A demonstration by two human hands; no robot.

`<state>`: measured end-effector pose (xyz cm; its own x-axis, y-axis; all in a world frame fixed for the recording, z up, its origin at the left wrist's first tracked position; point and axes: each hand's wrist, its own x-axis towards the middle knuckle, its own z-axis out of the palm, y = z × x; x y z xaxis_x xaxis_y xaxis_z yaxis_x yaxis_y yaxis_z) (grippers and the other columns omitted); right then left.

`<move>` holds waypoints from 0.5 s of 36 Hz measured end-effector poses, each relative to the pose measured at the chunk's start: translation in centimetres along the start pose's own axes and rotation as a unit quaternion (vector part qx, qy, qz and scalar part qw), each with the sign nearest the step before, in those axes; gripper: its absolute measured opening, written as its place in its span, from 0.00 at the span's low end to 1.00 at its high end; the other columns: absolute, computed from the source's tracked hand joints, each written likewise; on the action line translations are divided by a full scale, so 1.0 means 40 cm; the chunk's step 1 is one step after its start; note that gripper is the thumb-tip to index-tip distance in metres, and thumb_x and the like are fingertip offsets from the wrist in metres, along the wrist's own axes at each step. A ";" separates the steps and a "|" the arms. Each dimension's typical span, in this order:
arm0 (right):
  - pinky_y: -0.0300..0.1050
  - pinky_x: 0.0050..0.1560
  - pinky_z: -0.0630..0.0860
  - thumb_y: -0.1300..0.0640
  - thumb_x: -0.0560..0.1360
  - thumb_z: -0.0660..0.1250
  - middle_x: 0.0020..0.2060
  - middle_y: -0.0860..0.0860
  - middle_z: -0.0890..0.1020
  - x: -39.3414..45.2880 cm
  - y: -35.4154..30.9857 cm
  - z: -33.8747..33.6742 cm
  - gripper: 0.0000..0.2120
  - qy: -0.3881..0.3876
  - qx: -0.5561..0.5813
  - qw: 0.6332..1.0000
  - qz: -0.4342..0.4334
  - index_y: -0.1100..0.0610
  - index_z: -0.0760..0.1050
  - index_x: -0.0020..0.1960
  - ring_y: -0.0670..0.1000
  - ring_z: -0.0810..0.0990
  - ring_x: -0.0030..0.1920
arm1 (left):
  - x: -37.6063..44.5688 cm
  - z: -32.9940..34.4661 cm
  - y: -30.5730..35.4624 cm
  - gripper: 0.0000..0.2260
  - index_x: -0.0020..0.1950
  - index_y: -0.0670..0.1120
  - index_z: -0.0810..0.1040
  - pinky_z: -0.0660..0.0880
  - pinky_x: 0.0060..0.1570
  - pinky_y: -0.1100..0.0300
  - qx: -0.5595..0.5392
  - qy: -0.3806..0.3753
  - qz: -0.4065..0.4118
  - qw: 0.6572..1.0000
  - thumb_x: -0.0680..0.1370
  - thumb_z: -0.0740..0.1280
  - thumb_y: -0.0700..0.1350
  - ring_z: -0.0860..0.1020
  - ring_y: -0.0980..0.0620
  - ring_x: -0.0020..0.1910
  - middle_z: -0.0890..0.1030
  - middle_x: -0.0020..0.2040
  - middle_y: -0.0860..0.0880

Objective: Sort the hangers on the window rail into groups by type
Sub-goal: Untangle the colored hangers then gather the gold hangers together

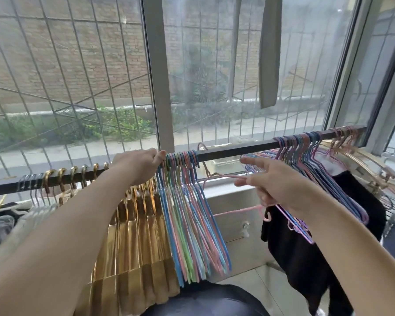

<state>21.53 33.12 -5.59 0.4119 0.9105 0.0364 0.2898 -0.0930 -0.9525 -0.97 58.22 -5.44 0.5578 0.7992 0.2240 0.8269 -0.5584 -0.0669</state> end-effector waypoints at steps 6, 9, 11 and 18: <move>0.42 0.29 0.75 0.67 0.79 0.66 0.54 0.58 0.85 0.087 -0.021 0.024 0.16 0.005 0.021 0.999 0.040 0.52 0.78 0.62 0.45 0.64 0.22 | -0.007 -0.021 0.005 0.33 0.74 0.52 0.68 0.74 0.59 0.47 -0.006 -0.016 -0.009 1.000 0.83 0.37 0.66 0.75 0.43 0.69 0.76 0.72 0.47; 0.44 0.33 0.78 0.67 0.79 0.65 0.55 0.58 0.82 0.134 0.038 0.046 0.16 0.028 -0.059 0.996 0.060 0.54 0.80 0.63 0.49 0.72 0.24 | -0.009 -0.035 0.007 0.33 0.77 0.52 0.66 0.74 0.64 0.45 -0.009 -0.033 -0.016 0.999 0.83 0.37 0.67 0.73 0.43 0.72 0.75 0.74 0.46; 0.42 0.29 0.77 0.68 0.81 0.63 0.54 0.55 0.81 0.144 0.109 0.059 0.16 0.029 -0.101 0.991 0.081 0.52 0.79 0.63 0.51 0.76 0.25 | -0.011 -0.041 0.009 0.31 0.78 0.51 0.66 0.71 0.68 0.42 0.002 -0.037 -0.019 0.999 0.84 0.39 0.65 0.72 0.43 0.73 0.74 0.74 0.45; 0.39 0.26 0.75 0.71 0.80 0.60 0.50 0.55 0.85 0.062 0.353 0.053 0.14 0.096 -0.037 0.976 0.192 0.58 0.80 0.57 0.48 0.82 0.45 | -0.071 -0.073 0.142 0.18 0.74 0.46 0.72 0.70 0.66 0.50 -0.184 0.196 0.052 0.962 0.85 0.61 0.47 0.75 0.42 0.68 0.76 0.70 0.42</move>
<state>24.81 34.92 -19.59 0.6545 0.7114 -0.2561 0.1413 -0.4478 -0.8829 1.95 52.11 -3.61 0.5060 0.6302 0.5888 0.6470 -0.7288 0.2241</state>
